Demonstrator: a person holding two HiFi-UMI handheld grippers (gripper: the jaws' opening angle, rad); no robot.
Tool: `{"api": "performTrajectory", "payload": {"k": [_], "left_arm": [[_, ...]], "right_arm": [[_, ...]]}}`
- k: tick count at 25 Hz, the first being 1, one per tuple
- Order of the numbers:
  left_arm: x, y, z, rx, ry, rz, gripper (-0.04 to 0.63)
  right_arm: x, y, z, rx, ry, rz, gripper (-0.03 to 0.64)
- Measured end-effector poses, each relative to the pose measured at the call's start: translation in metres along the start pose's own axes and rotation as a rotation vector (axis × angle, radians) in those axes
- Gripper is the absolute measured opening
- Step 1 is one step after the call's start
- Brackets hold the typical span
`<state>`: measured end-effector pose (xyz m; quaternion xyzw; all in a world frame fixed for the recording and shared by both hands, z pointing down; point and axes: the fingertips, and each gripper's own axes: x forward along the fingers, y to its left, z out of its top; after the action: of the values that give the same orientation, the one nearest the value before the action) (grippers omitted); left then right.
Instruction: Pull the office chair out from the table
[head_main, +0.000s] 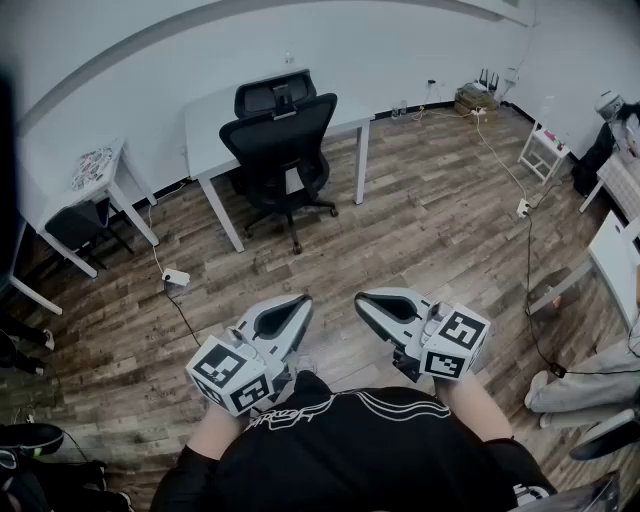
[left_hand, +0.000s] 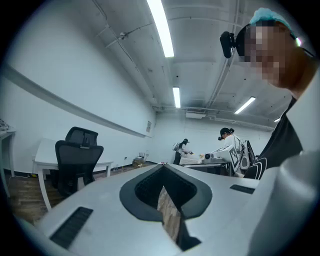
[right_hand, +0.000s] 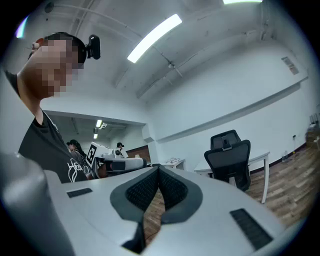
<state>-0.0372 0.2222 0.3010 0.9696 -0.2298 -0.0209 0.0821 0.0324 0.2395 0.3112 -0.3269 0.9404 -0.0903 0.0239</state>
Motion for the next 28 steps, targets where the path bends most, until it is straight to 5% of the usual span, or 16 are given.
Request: {"api": "performTrajectory", "payload": {"k": [17,28], "left_arm": [[0.026,0.067,-0.022,-0.059,0.063,-0.03,0.008],[0.066,0.225,-0.061,-0.104,0.196,0.015,0.008]], "right_arm": [[0.045,-0.056,-0.023,0.105,0.034,-0.057,0.037],[0.156,-0.162,-0.069,0.324,0.115,-0.066,0.037]]}}
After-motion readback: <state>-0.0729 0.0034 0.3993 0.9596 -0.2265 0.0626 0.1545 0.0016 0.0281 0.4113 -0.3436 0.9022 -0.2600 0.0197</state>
